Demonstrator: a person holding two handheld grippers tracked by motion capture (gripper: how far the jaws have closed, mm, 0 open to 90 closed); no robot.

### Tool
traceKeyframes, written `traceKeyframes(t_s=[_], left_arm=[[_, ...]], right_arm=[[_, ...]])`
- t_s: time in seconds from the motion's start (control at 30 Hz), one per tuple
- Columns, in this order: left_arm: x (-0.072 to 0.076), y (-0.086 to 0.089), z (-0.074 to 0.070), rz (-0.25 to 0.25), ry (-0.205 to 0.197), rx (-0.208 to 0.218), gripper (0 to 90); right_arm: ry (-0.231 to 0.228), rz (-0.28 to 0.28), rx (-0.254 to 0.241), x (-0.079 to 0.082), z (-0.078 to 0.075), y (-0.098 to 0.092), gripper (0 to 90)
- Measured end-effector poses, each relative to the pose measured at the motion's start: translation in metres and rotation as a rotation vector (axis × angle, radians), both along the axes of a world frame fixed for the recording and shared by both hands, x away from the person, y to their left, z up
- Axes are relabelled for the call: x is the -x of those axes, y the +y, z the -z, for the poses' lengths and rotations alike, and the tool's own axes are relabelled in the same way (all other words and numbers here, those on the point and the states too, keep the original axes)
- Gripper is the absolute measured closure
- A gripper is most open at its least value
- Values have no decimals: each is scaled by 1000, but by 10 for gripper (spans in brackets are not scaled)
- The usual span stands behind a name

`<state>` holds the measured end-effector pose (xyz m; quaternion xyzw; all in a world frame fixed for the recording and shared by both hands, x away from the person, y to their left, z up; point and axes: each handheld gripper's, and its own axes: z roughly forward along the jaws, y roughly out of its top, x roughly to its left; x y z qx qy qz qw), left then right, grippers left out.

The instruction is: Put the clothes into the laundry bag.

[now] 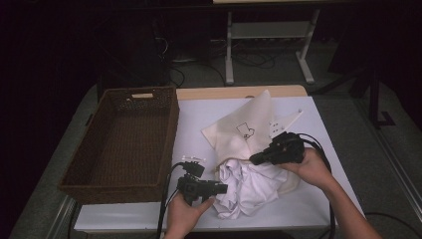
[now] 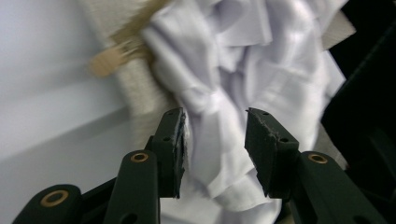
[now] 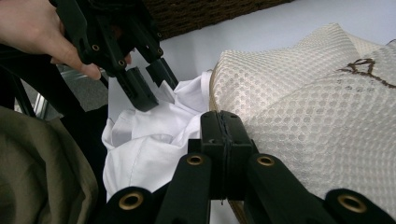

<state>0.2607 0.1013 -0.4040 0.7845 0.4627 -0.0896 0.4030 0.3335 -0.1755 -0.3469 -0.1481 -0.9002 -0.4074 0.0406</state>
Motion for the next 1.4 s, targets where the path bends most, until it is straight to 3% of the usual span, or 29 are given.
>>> traceKeyframes(t_s=[0.07, 0.13, 0.23, 0.3, 0.33, 0.37, 0.43, 0.7, 0.8, 0.9, 1.0, 1.07, 1.17, 1.4], left_arm=[[5, -7, -4, 23, -48, -52, 568], [4, -10, -4, 27, -43, -58, 558], [-12, -11, 7, 5, 19, -72, 535], [-23, -12, 17, -14, 77, -48, 540], [-27, -13, 20, -24, 86, -28, 602], [-29, -14, 21, -29, 80, -17, 726], [-35, -22, 19, -15, 48, -35, 850], [-30, -40, -8, 70, -49, 14, 876], [-37, -42, -6, 31, -51, 35, 875], [-47, -38, 0, -53, -26, 106, 875], [-55, -41, 4, -83, -5, 144, 875], [-54, -44, 5, -86, -7, 160, 875], [-42, -46, -1, -67, -68, 144, 878], [-13, -27, -22, -64, -117, 153, 878]], right_arm=[[0, 2, 4, 0, 1, 0, 890], [6, 5, -2, -1, 0, -2, 891], [4, -1, -1, -1, 0, 0, 890], [1, -3, 3, 0, 1, 2, 890], [0, -5, 5, 0, 1, 2, 890], [0, -5, 4, 0, 1, 2, 890], [0, -5, 3, 0, 1, 3, 890], [6, -25, -19, 1, 1, 6, 891], [-1, -36, -19, 5, -2, 9, 891], [2, -49, -16, 8, -4, 10, 892], [13, -60, -26, 9, -6, 10, 892], [9, -61, -23, 8, -7, 10, 892], [12, -53, -24, 6, -8, 6, 892], [11, -108, -54, 6, -14, 18, 892]])
